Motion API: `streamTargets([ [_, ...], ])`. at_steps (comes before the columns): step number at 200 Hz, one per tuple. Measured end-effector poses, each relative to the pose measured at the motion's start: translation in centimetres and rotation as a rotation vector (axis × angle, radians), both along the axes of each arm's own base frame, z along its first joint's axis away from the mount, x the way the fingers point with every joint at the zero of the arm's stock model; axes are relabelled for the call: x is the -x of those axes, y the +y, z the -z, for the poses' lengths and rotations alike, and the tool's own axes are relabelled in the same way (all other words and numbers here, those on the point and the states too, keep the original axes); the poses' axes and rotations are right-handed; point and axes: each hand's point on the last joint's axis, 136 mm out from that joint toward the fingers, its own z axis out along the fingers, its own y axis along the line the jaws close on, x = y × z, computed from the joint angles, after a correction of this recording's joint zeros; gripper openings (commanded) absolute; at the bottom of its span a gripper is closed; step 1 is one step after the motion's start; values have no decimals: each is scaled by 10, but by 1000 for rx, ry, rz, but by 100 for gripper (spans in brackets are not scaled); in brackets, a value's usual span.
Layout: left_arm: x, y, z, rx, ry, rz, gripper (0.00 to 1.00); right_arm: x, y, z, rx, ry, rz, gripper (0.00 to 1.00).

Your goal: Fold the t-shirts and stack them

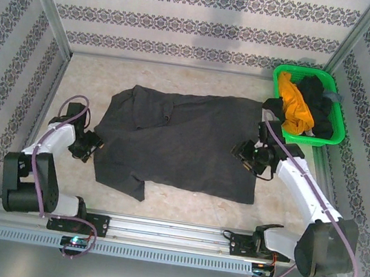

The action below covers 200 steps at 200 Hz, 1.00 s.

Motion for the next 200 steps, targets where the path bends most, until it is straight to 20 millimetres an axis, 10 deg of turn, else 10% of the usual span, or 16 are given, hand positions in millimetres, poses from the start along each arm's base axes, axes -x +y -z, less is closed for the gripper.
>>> streamTargets([
  [144,23,-5,7,-3,13,28,51,15,-6,9,-5,59,36,56],
  [177,15,-7,21,25,24,34,38,21,-7,17,-6,84,38,56],
  [200,15,-7,26,26,53,43,11,31,-11,25,5,134,60,58],
])
